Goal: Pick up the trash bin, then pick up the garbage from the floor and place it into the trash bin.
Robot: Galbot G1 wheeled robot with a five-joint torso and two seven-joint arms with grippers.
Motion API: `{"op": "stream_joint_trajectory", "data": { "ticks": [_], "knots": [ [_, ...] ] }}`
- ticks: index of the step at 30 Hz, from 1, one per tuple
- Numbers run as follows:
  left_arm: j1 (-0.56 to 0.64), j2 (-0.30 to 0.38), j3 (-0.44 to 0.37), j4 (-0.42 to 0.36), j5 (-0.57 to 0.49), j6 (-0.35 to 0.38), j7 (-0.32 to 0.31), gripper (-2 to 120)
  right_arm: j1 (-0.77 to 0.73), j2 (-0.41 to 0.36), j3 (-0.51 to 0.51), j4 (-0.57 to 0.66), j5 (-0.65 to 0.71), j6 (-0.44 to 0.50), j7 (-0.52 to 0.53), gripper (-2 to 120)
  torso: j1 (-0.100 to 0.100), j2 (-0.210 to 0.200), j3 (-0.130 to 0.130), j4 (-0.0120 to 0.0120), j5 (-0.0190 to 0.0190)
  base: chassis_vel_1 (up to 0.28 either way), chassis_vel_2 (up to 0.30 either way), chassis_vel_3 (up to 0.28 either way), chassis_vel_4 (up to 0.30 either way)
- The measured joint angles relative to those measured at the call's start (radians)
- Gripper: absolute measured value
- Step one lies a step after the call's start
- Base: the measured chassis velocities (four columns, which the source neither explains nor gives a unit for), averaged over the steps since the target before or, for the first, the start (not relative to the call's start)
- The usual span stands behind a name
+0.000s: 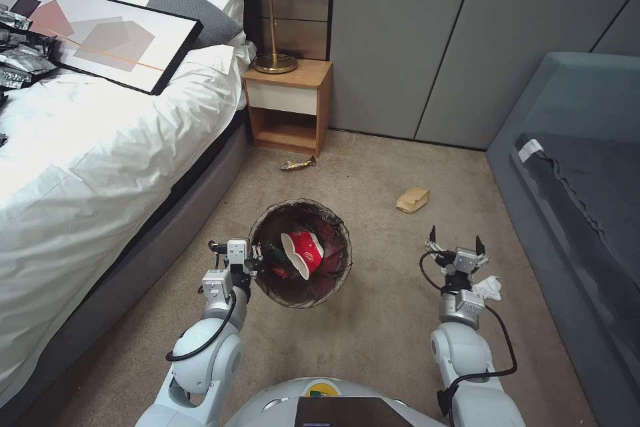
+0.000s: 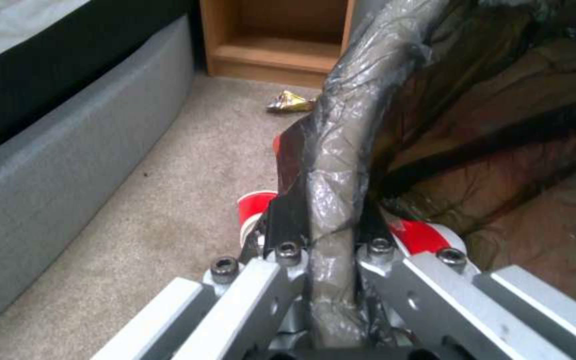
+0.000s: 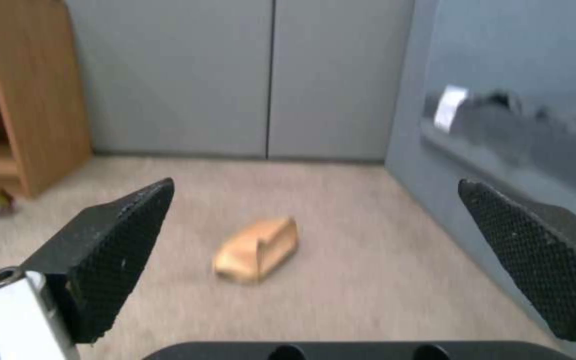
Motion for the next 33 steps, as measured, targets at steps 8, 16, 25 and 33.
{"op": "stream_joint_trajectory", "data": {
  "ticks": [8,16,25,33],
  "knots": [
    [0.001,0.001,0.001,-0.001,0.001,0.001,0.000,0,0.045,-0.008,0.008,-0.183,0.044,-0.062,0.020,100,0.000,0.000,0.000,-0.0001,-0.0002,0.000,0.000,0.000,0.000],
    [0.001,0.002,0.000,-0.002,0.001,0.001,0.000,0,0.083,-0.021,0.028,-0.323,0.048,-0.074,0.032,100,0.000,0.000,0.000,-0.0002,0.0000,0.000,0.000,0.000,0.000],
    [0.001,0.000,0.001,-0.002,0.002,0.001,0.000,0,0.105,-0.028,0.045,-0.378,0.059,-0.091,0.038,100,0.000,0.000,0.000,-0.0001,0.0000,0.000,0.000,0.000,0.000],
    [0.001,-0.001,0.001,-0.002,0.003,0.001,-0.001,0,0.130,-0.035,0.074,-0.449,0.042,-0.100,0.081,100,0.000,0.000,0.000,-0.0001,0.0000,0.000,0.000,0.000,0.000]
  ]
}}
